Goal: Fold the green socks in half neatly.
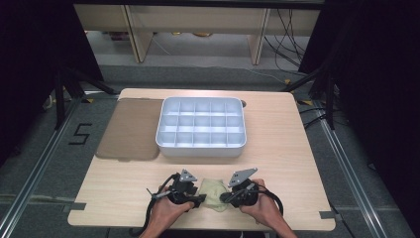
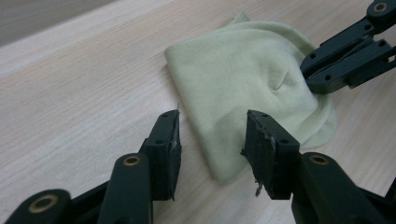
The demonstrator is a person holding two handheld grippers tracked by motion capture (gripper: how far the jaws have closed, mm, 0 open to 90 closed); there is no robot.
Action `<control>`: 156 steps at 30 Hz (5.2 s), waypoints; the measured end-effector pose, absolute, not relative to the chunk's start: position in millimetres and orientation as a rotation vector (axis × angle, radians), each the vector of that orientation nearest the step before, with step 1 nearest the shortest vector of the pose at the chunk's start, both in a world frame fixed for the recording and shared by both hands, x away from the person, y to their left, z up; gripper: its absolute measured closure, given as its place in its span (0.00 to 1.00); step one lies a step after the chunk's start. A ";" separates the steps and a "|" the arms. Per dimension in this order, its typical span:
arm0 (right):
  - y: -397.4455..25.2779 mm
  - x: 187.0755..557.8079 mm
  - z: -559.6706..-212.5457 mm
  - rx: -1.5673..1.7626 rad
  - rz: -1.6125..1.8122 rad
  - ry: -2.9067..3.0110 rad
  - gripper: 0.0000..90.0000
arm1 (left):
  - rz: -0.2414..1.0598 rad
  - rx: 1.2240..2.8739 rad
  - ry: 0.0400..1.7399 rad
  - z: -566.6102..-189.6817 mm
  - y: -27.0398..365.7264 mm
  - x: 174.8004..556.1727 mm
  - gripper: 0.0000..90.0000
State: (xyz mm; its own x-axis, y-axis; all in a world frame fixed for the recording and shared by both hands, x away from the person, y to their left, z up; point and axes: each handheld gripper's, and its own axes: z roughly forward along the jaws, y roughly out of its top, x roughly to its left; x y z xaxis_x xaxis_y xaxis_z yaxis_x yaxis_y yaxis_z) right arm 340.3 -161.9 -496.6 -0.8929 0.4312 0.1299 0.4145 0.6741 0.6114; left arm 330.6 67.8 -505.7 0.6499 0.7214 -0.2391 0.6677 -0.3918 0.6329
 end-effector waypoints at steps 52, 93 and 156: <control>-145.8 354.3 -486.5 0.752 1.155 2.712 0.95 | 0.189 2.185 0.911 -482.8 71.6 321.2 0.91; -171.6 347.1 -497.6 0.837 1.080 2.748 0.94 | 0.212 2.179 0.780 -470.6 39.8 303.0 0.91; -167.9 355.7 -491.4 0.839 1.143 2.773 0.97 | 0.065 2.153 0.750 -478.1 30.0 302.3 0.86</control>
State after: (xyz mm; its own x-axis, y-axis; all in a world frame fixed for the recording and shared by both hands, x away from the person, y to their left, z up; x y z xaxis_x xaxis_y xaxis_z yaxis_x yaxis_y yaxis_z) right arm 355.7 -167.9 -491.4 -0.8546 0.4894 0.1737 0.4697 0.5857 0.6605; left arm 302.3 30.0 -478.1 0.8199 0.5346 -0.2048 0.4913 -0.4735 0.7311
